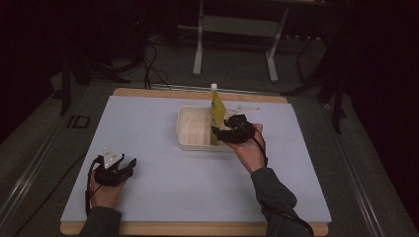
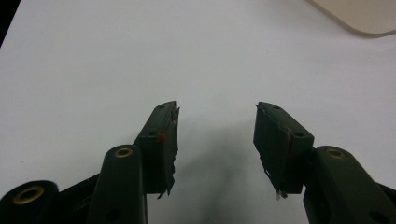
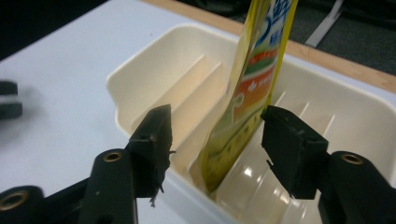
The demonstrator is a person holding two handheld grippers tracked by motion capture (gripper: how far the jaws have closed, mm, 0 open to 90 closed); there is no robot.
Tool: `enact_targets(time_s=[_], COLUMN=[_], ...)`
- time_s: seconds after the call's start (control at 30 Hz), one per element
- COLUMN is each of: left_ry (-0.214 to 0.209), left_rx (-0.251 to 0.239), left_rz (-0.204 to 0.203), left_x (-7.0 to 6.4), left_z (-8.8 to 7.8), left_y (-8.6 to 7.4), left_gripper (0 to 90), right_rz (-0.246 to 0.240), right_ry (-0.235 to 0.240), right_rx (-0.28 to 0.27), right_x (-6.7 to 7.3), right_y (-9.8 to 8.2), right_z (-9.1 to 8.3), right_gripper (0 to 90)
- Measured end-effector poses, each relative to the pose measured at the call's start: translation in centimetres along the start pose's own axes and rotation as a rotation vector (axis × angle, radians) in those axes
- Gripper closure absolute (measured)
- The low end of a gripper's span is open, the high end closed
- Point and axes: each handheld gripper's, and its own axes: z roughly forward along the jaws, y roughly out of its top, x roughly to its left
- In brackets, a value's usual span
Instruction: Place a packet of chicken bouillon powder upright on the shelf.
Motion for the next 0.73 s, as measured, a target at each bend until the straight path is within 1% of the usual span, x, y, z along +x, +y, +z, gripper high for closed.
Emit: enact_targets(time_s=[0.23,0.4,0.53,0.6,0.63,0.67,0.7,0.73], left_ry=[0.002,0.004,0.004,0.005,0.005,0.009,0.012,0.012], left_rx=[0.000,0.001,0.001,0.002,0.002,0.009,0.012,0.012], left_rz=[-0.002,-0.006,-0.013,-0.022,-0.022,-0.028,-0.032,-0.032], left_x=[0.0,0.0,0.1,0.2,0.2,0.2,0.2,0.2], left_z=[0.0,0.0,0.0,0.0,0.0,0.1,0.2,0.2], left_y=[0.0,0.0,0.0,0.0,0.0,0.0,0.0,0.0], left_gripper=[49.0,48.8,48.0,47.4,46.7,45.6,44.2,42.7], right_rz=[-0.033,-0.025,0.001,0.001,0.001,-0.009,-0.005,0.011], right_ry=[0.019,0.034,0.040,0.029,0.029,-0.014,-0.028,-0.045], right_rx=[0.059,0.078,0.082,0.096,0.096,0.108,0.105,0.100], right_x=[0.4,0.3,-0.1,-0.4,-0.4,-0.9,-1.2,-1.6], right_y=[-1.4,-3.1,-4.6,-5.7,-5.7,-7.3,-7.9,-8.8], right_z=[-1.0,-1.8,-2.4,-2.8,-2.8,-3.5,-3.8,-4.2], right_gripper=[41.1,41.3,41.4,41.3,41.3,39.8,39.3,38.9])
